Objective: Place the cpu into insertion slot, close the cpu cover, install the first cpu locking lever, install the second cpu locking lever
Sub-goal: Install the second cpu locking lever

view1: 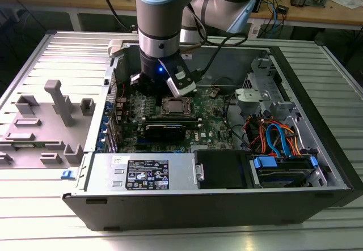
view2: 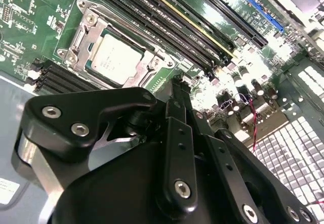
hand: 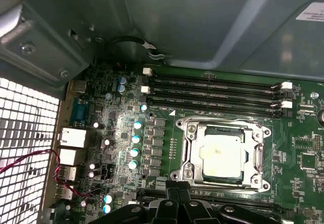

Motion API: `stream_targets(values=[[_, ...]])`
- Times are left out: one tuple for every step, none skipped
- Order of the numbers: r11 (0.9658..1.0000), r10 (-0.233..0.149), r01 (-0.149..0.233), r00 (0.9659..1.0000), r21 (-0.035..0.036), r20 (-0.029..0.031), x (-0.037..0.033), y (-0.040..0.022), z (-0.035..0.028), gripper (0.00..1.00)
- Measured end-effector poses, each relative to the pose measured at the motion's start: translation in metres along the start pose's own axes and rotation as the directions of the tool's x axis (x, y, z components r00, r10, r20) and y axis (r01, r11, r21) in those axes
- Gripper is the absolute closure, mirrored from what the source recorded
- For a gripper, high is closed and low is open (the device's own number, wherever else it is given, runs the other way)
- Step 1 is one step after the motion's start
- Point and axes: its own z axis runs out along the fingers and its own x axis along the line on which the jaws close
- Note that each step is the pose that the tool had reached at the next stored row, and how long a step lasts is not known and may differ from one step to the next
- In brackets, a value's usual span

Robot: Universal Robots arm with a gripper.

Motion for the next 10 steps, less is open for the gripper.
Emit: stream_targets(values=[[1.0000, 0.000, 0.000, 1.0000, 0.0011, -0.0008, 0.0000, 0.0001, -0.0003, 0.89], [1.0000, 0.000, 0.000, 1.0000, 0.0069, -0.0040, -0.0001, 0.0000, 0.0003, 0.89], [1.0000, 0.000, 0.000, 1.0000, 0.0071, -0.0041, -0.0001, 0.0000, 0.0003, 0.89], [1.0000, 0.001, 0.000, 1.0000, 0.0073, -0.0041, -0.0001, -0.0001, 0.0003, 0.89], [1.0000, 0.001, 0.000, 1.0000, 0.0074, -0.0041, -0.0001, -0.0001, 0.0003, 0.89], [1.0000, 0.001, -0.001, 1.0000, 0.0075, -0.0042, -0.0001, -0.0001, 0.0003, 0.89], [1.0000, 0.001, -0.001, 1.0000, 0.0080, -0.0042, -0.0001, 0.0000, 0.0003, 0.89], [1.0000, 0.001, -0.001, 1.0000, 0.0083, -0.0042, -0.0001, 0.0000, 0.0003, 0.89], [1.0000, 0.001, -0.001, 1.0000, 0.0085, -0.0042, -0.0001, -0.0001, 0.0003, 0.89], [1.0000, 0.001, -0.001, 1.0000, 0.0086, -0.0043, -0.0001, 0.0000, 0.0003, 0.89]])
